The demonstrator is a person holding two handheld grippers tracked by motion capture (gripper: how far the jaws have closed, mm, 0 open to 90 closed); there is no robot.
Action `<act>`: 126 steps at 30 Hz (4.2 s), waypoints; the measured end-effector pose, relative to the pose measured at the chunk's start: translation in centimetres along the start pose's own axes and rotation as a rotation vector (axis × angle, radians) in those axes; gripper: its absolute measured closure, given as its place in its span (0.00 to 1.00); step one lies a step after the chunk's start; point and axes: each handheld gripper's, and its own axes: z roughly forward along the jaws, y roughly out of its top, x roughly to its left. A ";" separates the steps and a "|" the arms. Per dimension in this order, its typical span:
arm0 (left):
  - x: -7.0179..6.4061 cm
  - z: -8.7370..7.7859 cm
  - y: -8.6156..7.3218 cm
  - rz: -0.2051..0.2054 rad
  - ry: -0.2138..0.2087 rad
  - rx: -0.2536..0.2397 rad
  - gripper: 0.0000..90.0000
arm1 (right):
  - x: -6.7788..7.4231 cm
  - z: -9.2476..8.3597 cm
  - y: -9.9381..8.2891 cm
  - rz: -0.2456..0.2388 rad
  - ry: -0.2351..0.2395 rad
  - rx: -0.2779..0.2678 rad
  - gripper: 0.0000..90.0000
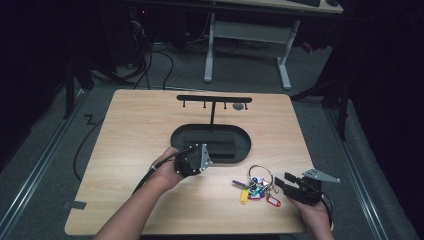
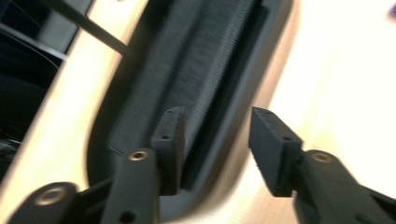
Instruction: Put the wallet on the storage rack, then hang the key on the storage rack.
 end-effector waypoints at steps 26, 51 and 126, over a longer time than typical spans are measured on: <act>-4.6 -8.6 -15.6 -0.469 0.072 -0.146 0.50 | 0.3 0.1 0.0 -0.017 0.005 0.003 0.48; -4.5 -7.5 -16.0 -0.467 -0.024 -0.201 0.44 | 6.9 3.4 6.1 -0.252 -0.025 0.461 0.56; -4.6 -6.9 -14.9 -0.395 -0.030 -0.207 0.42 | 12.3 -0.1 18.8 -0.593 -0.108 0.771 0.94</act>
